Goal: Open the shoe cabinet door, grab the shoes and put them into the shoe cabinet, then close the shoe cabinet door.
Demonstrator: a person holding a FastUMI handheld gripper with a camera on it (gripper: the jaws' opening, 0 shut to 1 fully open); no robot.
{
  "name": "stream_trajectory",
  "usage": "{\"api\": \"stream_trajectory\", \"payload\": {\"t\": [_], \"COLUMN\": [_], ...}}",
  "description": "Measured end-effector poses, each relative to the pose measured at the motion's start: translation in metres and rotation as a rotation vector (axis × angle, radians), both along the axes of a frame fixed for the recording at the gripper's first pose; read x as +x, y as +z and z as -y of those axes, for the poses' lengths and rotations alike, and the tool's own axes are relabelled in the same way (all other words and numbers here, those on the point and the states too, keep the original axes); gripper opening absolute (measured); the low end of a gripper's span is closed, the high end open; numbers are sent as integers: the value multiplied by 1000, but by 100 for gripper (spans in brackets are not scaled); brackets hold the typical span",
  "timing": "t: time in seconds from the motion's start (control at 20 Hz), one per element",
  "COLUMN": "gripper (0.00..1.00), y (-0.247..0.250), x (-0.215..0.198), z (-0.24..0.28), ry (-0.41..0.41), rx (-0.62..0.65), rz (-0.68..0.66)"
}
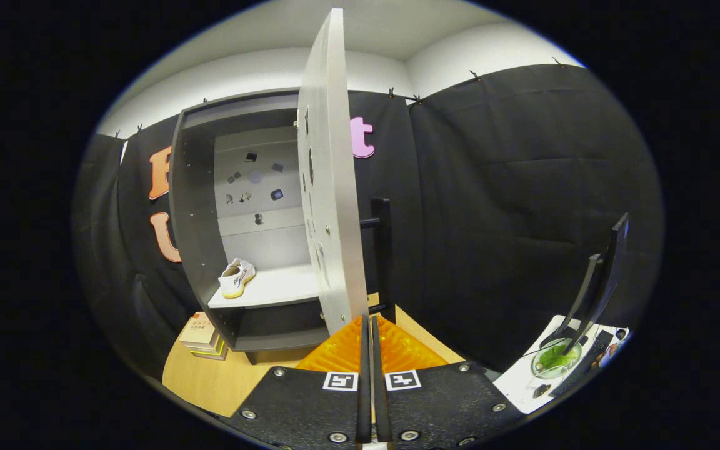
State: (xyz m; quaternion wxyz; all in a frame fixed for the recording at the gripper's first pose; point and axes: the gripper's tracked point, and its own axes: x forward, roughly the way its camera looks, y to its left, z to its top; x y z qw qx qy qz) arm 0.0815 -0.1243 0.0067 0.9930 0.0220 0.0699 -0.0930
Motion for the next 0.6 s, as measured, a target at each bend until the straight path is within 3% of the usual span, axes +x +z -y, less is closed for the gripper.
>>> {"api": "stream_trajectory", "payload": {"t": [0.6], "gripper": [2], "y": [-30], "x": [-10], "z": [-79], "ry": [91], "rx": [-6], "rz": [-80]}}
